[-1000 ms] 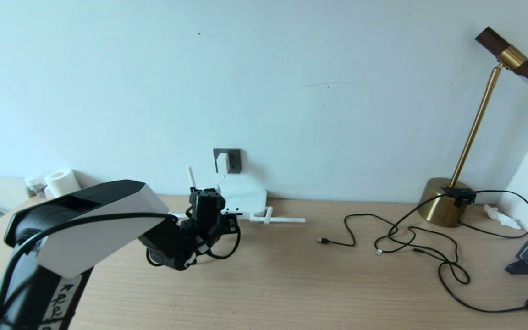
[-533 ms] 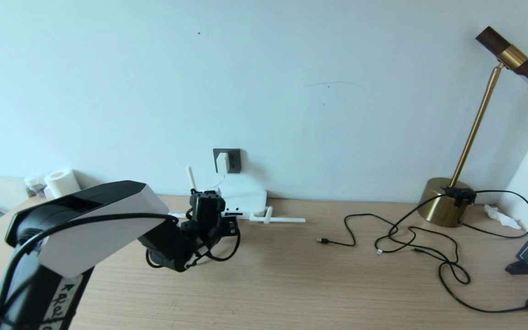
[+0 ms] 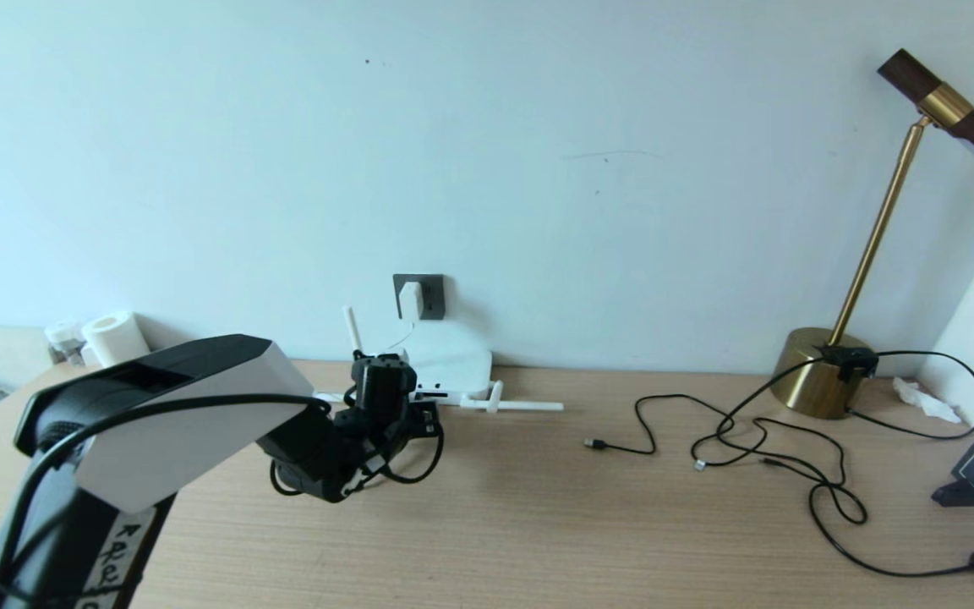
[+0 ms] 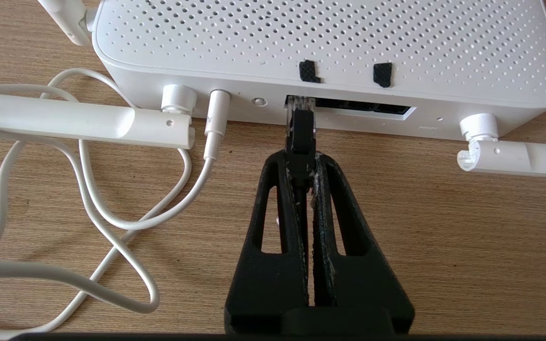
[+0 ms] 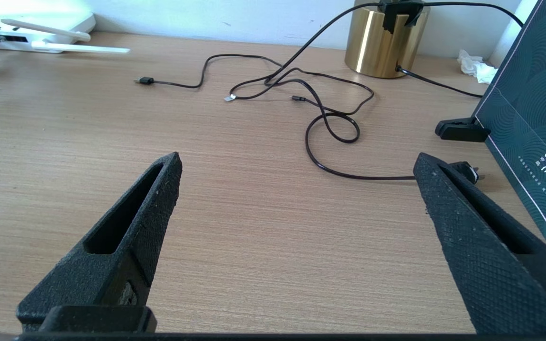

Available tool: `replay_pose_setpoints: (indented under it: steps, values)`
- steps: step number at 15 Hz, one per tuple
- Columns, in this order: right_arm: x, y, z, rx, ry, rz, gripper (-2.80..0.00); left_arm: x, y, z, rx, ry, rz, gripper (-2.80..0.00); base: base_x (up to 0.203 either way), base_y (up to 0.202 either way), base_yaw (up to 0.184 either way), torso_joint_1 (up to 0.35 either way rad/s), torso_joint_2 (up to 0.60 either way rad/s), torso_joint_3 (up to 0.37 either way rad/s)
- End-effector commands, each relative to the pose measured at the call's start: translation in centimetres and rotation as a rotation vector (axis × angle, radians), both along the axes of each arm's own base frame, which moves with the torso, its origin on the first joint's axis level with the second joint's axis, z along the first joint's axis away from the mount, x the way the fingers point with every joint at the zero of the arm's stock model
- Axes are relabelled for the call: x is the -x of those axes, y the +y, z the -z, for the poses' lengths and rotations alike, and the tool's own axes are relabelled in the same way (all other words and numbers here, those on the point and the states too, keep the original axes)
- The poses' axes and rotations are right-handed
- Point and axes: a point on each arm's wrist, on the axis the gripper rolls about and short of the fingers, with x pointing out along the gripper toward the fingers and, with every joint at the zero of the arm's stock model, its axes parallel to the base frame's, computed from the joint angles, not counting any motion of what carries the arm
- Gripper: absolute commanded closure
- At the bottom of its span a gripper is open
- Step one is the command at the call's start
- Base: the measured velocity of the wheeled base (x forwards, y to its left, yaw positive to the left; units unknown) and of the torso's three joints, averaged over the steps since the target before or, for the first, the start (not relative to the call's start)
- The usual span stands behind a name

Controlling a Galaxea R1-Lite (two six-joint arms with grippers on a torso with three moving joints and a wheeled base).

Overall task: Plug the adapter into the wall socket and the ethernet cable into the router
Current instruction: Align cable and router interface

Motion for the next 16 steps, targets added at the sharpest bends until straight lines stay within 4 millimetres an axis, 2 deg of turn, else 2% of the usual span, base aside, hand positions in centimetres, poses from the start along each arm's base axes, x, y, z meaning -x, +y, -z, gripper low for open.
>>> replay_pose_setpoints:
  steps: [1, 16]
  values:
    - [-0.01, 0.0, 0.0, 0.0, 0.002, -0.001, -2.8, -0.07, -0.02, -0.02, 0.003, -0.007, -0.002, 0.0, 0.0, 0.0, 0.0, 0.0, 0.0, 0.0]
    - [-0.01, 0.0, 0.0, 0.0, 0.002, -0.001, -2.8, -0.04, -0.01, -0.45, 0.004, -0.015, -0.003, 0.0, 0.0, 0.0, 0.0, 0.0, 0.0, 0.0]
